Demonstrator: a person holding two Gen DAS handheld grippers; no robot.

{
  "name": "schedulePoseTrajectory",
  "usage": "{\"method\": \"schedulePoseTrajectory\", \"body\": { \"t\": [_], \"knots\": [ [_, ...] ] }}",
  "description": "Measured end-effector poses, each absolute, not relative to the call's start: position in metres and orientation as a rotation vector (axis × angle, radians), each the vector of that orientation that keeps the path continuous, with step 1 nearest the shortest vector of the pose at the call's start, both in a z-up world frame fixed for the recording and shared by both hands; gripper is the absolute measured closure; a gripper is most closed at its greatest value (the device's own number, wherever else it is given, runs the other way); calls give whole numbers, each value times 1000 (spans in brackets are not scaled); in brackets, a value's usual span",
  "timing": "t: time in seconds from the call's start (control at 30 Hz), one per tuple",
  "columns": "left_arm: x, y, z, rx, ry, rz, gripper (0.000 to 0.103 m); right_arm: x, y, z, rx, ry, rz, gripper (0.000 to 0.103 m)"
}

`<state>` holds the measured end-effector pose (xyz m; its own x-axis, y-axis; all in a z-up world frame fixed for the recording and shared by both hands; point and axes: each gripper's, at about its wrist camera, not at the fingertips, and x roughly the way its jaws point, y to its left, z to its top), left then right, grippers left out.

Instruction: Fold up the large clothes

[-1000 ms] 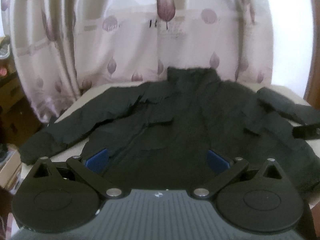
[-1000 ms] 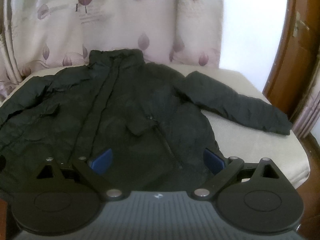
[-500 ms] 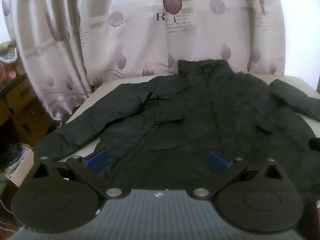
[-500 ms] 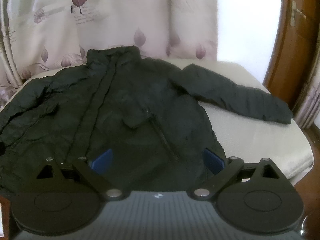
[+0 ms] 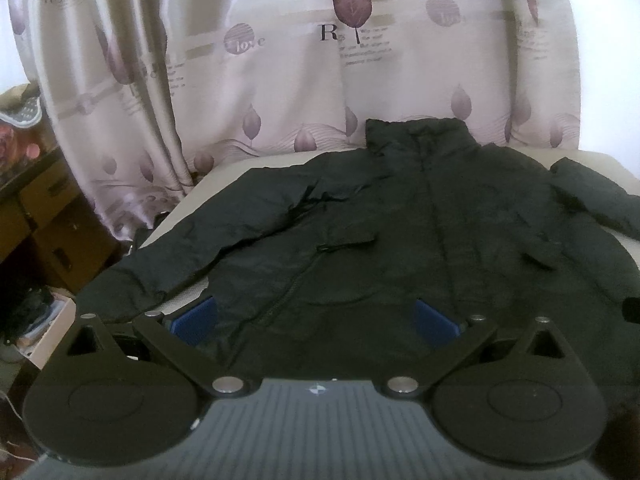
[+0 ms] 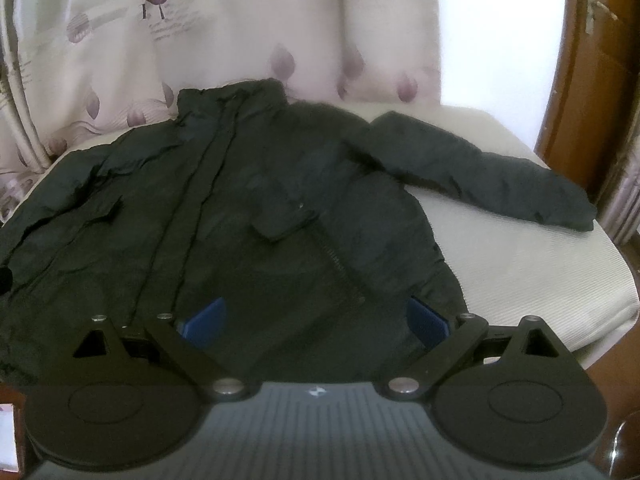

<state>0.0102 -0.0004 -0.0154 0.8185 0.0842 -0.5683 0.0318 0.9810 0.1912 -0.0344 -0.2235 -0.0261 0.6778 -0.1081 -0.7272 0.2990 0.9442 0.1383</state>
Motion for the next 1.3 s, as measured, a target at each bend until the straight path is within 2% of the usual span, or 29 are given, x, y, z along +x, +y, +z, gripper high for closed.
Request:
{"method": "schedulePoseTrajectory", "body": {
  "t": [0.77,0.9,1.1,1.23,1.27,1.3],
  "knots": [
    [25,-3,-29,175,652,19,0,-39,-237,-40,362,777,-136,5],
    [24,6,-34,91,624,-40,0,-49,-285,-48,536,680,-139,5],
    [15,6,-43,111,528,-103,0,-69,-411,-83,796,505,-321,6],
    [17,3,-51,114,538,-123,0,-70,-507,-121,998,481,-439,22],
    [18,4,-53,114,543,-123,0,-70,-527,-130,1048,476,-470,30],
    [19,3,-55,114,546,-123,0,-70,-545,-139,1087,474,-498,34]
  ]
}}
